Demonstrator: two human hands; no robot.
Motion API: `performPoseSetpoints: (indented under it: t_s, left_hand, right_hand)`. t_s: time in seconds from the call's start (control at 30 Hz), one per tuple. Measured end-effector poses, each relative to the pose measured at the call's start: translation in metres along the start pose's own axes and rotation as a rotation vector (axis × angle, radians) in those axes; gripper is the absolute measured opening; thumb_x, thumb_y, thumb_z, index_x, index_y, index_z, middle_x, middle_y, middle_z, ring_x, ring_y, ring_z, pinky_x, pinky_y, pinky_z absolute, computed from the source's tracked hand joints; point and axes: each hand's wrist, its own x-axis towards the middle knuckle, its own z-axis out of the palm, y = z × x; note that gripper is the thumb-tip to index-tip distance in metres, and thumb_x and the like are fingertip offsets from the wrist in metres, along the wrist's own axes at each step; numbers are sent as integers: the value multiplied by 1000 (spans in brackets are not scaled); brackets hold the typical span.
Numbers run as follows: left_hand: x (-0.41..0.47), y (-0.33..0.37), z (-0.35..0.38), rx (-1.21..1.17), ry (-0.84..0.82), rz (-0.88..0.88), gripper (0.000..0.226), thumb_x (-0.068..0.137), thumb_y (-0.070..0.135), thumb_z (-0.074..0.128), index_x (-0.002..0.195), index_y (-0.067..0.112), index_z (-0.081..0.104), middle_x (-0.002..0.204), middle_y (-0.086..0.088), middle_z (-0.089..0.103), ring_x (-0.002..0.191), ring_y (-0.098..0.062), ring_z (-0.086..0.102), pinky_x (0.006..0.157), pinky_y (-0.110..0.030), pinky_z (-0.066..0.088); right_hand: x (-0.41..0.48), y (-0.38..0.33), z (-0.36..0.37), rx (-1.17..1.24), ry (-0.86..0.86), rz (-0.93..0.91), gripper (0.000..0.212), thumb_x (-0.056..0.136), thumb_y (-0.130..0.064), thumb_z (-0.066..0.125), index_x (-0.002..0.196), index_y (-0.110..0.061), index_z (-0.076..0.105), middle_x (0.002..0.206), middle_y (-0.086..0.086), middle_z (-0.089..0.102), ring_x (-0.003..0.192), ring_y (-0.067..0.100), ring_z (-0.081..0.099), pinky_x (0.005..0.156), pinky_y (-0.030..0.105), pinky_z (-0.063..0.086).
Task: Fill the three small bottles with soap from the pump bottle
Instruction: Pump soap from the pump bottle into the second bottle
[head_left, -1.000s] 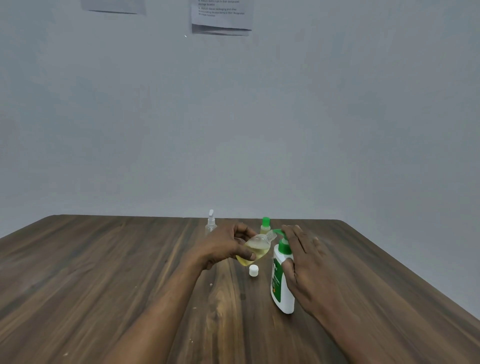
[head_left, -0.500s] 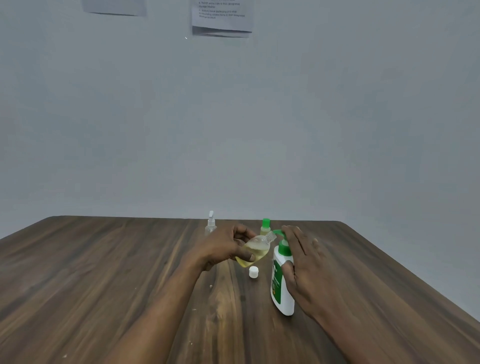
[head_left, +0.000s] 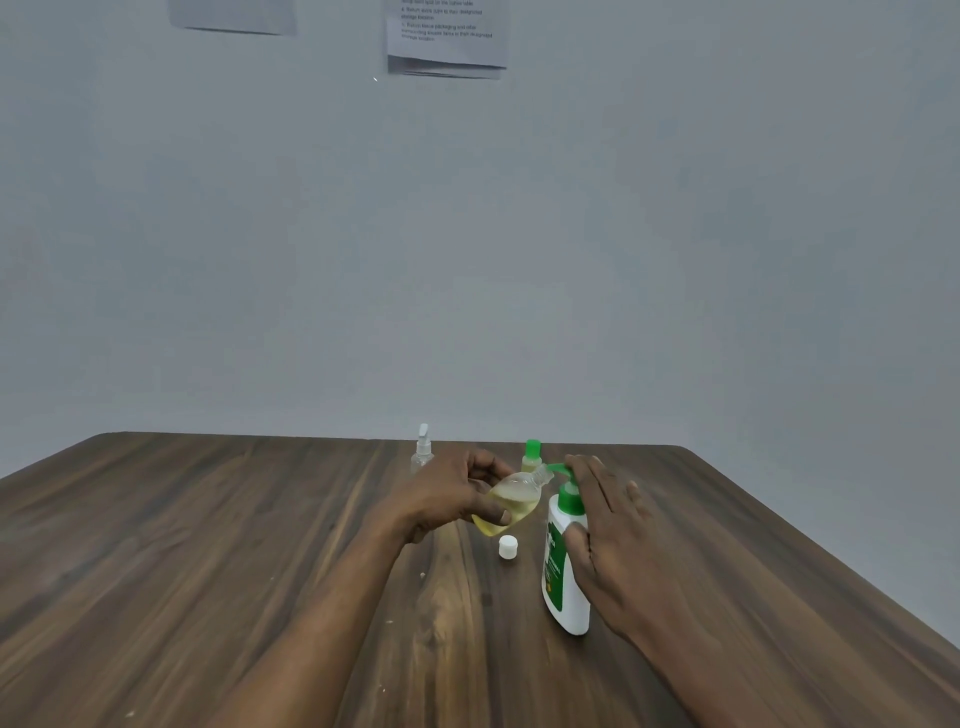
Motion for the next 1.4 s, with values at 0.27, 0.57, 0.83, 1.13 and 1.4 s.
performPoseSetpoints:
  t_s: [0.27, 0.57, 0.83, 1.13, 1.4]
  left_hand:
    - [0, -1, 0, -2, -5, 4, 42, 75, -7, 79, 114, 5, 70, 93, -4, 71, 78, -10, 67, 74, -27, 56]
    - [1, -2, 0, -7, -3, 3, 42, 75, -9, 79, 114, 4, 70, 91, -3, 72, 76, -9, 68, 75, -28, 56]
    - [2, -4, 1, -2, -6, 5, 41, 74, -7, 80, 112, 5, 71, 88, 0, 72, 75, -6, 68, 71, -24, 56]
    - [2, -4, 1, -17, -10, 8, 41, 73, -6, 81, 110, 8, 72, 87, 2, 74, 76, -6, 70, 69, -22, 55]
    - [4, -6, 2, -48, -19, 16, 40, 74, -7, 81, 111, 6, 71, 89, 0, 74, 75, -6, 70, 68, -21, 55]
  right_hand:
    - [-1, 0, -2, 30, -4, 4, 61, 95, -22, 41, 149, -26, 13, 155, -14, 16, 144, 0, 7, 119, 32, 4]
    - [0, -1, 0, 29, 4, -9, 57, 95, -22, 39, 147, -27, 19, 152, -17, 21, 142, -2, 10, 118, 34, 8]
    - [-1, 3, 2, 34, 5, 12, 62, 95, -25, 40, 150, -28, 12, 155, -15, 14, 142, 0, 11, 119, 32, 5]
    - [0, 1, 3, 2, 9, -9, 55, 95, -22, 38, 147, -26, 21, 152, -16, 21, 143, 0, 9, 119, 34, 8]
    - [-2, 2, 1, -3, -4, -12, 65, 96, -26, 37, 151, -27, 4, 156, -14, 9, 142, 0, 11, 119, 32, 4]
